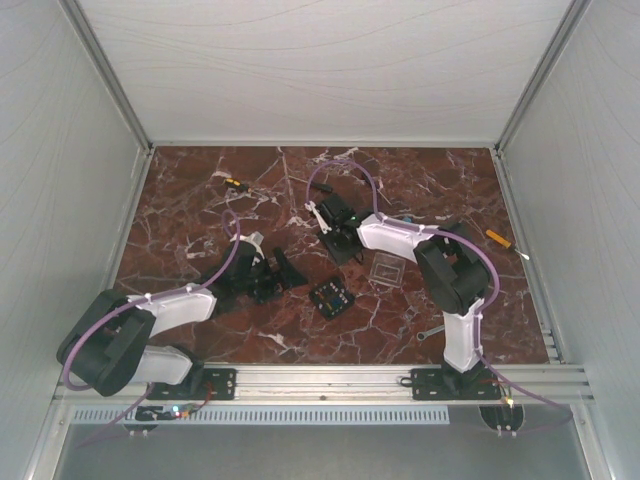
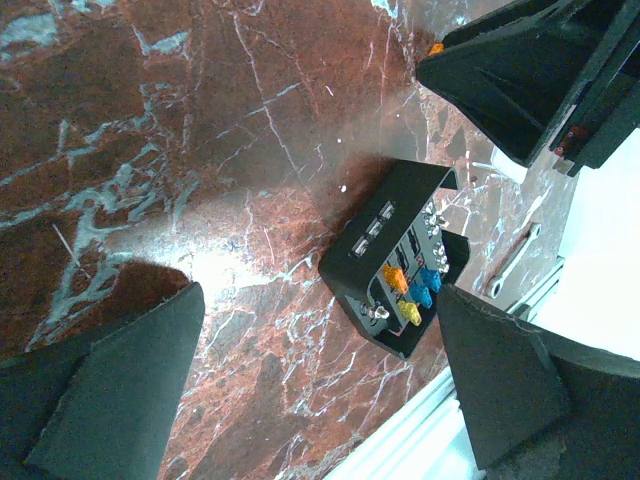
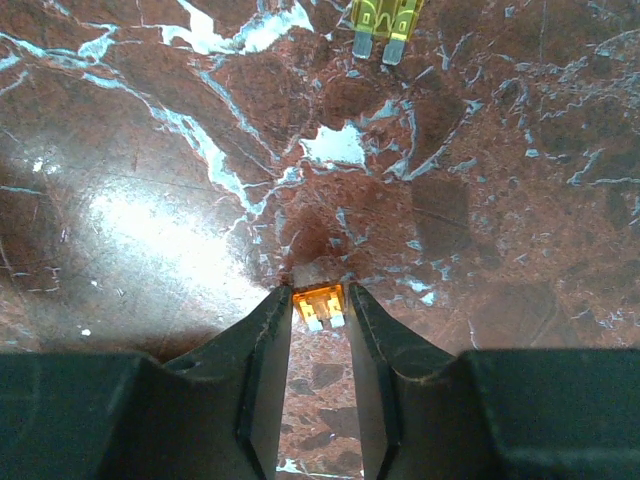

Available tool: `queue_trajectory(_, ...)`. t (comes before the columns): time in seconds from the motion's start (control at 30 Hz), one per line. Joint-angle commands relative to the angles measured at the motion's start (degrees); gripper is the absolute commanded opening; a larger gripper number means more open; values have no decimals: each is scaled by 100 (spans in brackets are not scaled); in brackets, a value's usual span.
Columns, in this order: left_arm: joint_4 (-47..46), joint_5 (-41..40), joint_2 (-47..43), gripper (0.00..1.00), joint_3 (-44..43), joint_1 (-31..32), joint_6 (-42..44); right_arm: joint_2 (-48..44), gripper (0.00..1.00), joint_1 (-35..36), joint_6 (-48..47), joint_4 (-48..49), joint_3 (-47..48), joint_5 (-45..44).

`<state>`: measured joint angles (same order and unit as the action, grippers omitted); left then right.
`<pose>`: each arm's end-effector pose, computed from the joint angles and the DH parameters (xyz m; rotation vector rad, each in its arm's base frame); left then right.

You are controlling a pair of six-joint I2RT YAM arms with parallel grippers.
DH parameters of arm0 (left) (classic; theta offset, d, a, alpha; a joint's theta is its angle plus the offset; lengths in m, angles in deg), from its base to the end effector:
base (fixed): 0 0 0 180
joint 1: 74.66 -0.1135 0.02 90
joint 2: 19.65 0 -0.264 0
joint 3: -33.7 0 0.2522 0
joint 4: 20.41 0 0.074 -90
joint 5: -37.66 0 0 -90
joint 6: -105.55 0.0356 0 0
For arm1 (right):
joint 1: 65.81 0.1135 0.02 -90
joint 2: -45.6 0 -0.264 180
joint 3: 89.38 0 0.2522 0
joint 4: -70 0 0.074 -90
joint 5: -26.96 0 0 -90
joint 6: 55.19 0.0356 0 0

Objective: Snap on the fuse box
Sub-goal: Pick up the fuse from the center of the board.

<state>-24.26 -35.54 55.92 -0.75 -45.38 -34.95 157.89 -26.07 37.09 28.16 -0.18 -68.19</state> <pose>0.1958 -0.1216 0.1379 -0.2703 2.4007 -1.0389 0.3085 0.2523 0.1597 -0.8413 2.5654 0.1019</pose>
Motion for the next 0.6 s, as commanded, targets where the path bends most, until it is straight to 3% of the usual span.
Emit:
queue_trajectory(0.0, -126, 57, -76, 100, -137, -19, 88, 267, 26, -29, -117, -356, 66, -52)
queue_trajectory(0.3, -204, 133, -82, 99, -144, -19, 127, 312, 14, -121, -9, -414, 90, -110)
queue_trajectory(0.57, -660, 239, -343, 95, -56, 18, 181, -485, 10, -125, 433, -192, -100, 65)
